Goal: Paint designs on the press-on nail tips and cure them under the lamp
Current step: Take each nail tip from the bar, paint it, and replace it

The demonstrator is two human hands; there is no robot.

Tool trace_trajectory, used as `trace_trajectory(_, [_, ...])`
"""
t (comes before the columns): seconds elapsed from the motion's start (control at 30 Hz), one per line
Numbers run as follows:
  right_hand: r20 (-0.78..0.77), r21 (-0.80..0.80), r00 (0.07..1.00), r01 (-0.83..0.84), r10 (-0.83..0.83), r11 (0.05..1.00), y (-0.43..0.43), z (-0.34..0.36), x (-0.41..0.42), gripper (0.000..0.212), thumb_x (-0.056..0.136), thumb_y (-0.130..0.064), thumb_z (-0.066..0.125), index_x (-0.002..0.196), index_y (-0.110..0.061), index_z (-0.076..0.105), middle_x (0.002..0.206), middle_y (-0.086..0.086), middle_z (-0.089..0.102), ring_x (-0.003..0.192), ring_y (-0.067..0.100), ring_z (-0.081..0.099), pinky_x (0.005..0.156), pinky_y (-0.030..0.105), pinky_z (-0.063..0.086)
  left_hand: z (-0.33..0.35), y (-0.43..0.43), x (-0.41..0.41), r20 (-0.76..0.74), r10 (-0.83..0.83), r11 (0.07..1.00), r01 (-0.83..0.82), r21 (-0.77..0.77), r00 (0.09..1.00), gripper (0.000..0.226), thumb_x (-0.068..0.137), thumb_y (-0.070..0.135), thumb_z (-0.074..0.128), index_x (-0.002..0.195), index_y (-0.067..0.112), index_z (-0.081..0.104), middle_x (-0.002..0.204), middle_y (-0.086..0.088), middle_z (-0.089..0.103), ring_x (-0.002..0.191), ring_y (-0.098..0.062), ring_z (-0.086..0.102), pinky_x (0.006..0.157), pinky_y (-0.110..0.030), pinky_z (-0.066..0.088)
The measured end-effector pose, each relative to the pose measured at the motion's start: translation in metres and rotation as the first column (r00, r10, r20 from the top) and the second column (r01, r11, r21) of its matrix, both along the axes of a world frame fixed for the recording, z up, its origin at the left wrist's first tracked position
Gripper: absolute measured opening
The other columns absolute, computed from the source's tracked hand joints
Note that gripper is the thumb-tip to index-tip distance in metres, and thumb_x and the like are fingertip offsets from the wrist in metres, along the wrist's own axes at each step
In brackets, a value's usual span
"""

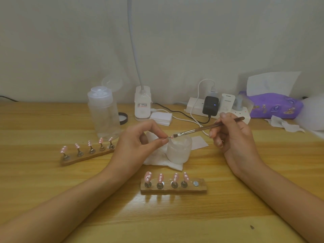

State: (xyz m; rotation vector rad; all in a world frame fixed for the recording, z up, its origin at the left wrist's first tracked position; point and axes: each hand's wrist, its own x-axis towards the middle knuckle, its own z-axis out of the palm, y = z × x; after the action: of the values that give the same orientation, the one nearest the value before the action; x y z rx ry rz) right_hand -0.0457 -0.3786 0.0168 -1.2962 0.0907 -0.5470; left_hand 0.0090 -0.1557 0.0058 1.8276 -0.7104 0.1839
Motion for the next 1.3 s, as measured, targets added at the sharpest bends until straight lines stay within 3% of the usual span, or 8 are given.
trace_trajectory(0.23, [0.018,-0.052,1.000,0.014,-0.014,0.999,0.0016,-0.0002,-0.0003,0.029,0.102,-0.023,0.050,0.075,-0.014,0.055,0.053,0.005,0.062,0.040,0.010,0.045,0.042,0.017,0.039,-0.0001,-0.0008,-0.0009,0.041,-0.001,1.000,0.000,0.018,0.999,0.010,0.083,0.021,0.077,0.080,0.026,0.070,0.061,0.026,0.057,0.052,-0.004,0.040,0.052,-0.011,0.036])
trace_trajectory(0.5, [0.038,-0.063,0.999,-0.001,0.004,0.998,0.0018,-0.0007,0.0004,0.028,0.100,-0.026,0.052,0.075,-0.016,0.056,0.056,0.007,0.064,0.040,0.012,0.045,0.043,0.018,0.040,-0.0015,-0.0003,0.0001,0.063,-0.006,1.000,0.005,0.026,0.998,0.010,0.084,0.021,0.077,0.081,0.027,0.070,0.062,0.026,0.056,0.052,-0.004,0.041,0.055,-0.011,0.037])
trace_trajectory(0.63, [0.040,0.007,0.999,0.005,-0.005,1.000,0.0004,-0.0004,0.0000,0.026,0.098,-0.029,0.054,0.076,-0.015,0.057,0.055,0.006,0.063,0.039,0.011,0.044,0.043,0.017,0.041,-0.0026,-0.0001,0.0007,0.057,0.000,1.000,-0.001,0.025,0.998,0.013,0.083,0.022,0.077,0.079,0.031,0.069,0.066,0.019,0.057,0.053,-0.005,0.041,0.055,-0.013,0.037])
trace_trajectory(0.73, [0.060,-0.051,0.997,-0.036,0.039,0.998,0.0019,-0.0007,-0.0001,0.025,0.089,-0.038,0.057,0.076,-0.017,0.057,0.057,0.006,0.065,0.040,0.011,0.044,0.043,0.018,0.040,-0.0031,-0.0001,0.0011,0.053,0.002,1.000,-0.002,0.015,0.999,0.013,0.083,0.022,0.078,0.078,0.030,0.069,0.067,0.014,0.058,0.053,-0.005,0.041,0.055,-0.013,0.037])
trace_trajectory(0.87, [0.026,-0.015,1.000,-0.005,0.006,1.000,0.0004,-0.0013,0.0014,0.026,0.099,-0.027,0.053,0.077,-0.014,0.056,0.056,0.006,0.064,0.040,0.011,0.044,0.043,0.017,0.041,-0.0023,-0.0004,0.0004,0.045,-0.002,1.000,0.002,0.009,0.999,0.012,0.082,0.022,0.078,0.078,0.029,0.069,0.065,0.016,0.057,0.053,-0.005,0.041,0.055,-0.014,0.037])
trace_trajectory(1.07, [0.055,-0.063,0.998,-0.037,0.040,0.997,0.0022,-0.0011,0.0006,0.025,0.095,-0.033,0.055,0.075,-0.017,0.056,0.057,0.007,0.064,0.041,0.012,0.044,0.044,0.018,0.040,-0.0018,-0.0011,-0.0006,0.045,-0.002,1.000,0.002,0.010,0.999,0.012,0.083,0.020,0.078,0.078,0.027,0.069,0.059,0.020,0.054,0.052,-0.005,0.039,0.055,-0.013,0.036])
trace_trajectory(1.13, [0.028,-0.033,1.000,-0.003,0.004,0.999,0.0010,-0.0015,0.0011,0.027,0.100,-0.026,0.051,0.076,-0.015,0.055,0.055,0.006,0.063,0.040,0.011,0.044,0.043,0.017,0.040,-0.0021,-0.0008,-0.0007,0.037,0.000,1.000,0.000,0.009,0.999,0.012,0.082,0.021,0.078,0.077,0.028,0.069,0.059,0.013,0.053,0.052,-0.006,0.040,0.055,-0.015,0.037])
trace_trajectory(1.3, [0.068,-0.021,0.997,-0.034,0.035,0.999,0.0013,0.0001,-0.0001,0.026,0.097,-0.030,0.053,0.074,-0.018,0.058,0.056,0.007,0.064,0.040,0.012,0.043,0.042,0.018,0.039,-0.0011,-0.0003,-0.0014,0.036,0.002,0.999,-0.003,0.032,0.999,0.013,0.083,0.022,0.077,0.078,0.030,0.069,0.075,0.012,0.065,0.054,-0.006,0.045,0.055,-0.016,0.040])
